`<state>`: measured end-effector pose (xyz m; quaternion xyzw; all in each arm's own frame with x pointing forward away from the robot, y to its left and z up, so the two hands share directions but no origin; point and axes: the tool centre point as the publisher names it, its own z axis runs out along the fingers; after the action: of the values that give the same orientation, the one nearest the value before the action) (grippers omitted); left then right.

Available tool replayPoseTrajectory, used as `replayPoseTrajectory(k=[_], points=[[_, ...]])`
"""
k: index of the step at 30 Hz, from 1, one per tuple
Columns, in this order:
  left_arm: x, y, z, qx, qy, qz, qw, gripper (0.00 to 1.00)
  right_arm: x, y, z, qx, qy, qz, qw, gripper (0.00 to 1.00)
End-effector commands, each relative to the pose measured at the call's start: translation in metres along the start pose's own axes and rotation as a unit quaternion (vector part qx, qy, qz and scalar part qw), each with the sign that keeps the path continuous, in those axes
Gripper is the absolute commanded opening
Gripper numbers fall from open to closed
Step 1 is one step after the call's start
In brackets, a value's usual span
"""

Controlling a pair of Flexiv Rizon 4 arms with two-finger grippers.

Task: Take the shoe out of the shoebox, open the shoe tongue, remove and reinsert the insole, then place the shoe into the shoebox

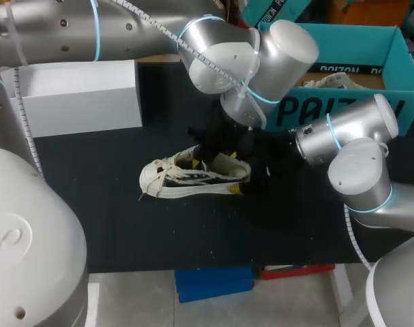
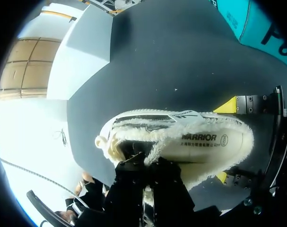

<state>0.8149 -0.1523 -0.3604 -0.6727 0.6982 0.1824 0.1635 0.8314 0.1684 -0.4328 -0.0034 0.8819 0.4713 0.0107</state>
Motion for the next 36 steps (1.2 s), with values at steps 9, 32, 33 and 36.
replayPoseTrajectory(k=[9, 32, 33, 36], points=[[-0.033, 0.006, -0.017, 0.025, 0.03, -0.032, 0.999, 0.0, 0.0, 0.0, 0.002, 0.0, 0.0, 0.0, 1.0, 0.0], [-0.079, 0.027, 0.013, -0.003, 0.041, -0.082, 0.996, 0.0, 0.0, 0.0, 0.002, 0.0, 0.0, 0.0, 1.0, 0.0], [-0.08, 0.028, 0.014, -0.005, 0.041, -0.084, 0.996, 0.18, 0.0, 0.0, 0.002, 0.0, 0.0, 0.0, 1.0, 0.0], [-0.085, 0.03, 0.016, -0.012, 0.044, -0.092, 0.995, 1.0, 0.0, 0.0, 0.002, 0.0, 0.0, 0.0, 1.0, 0.0]])
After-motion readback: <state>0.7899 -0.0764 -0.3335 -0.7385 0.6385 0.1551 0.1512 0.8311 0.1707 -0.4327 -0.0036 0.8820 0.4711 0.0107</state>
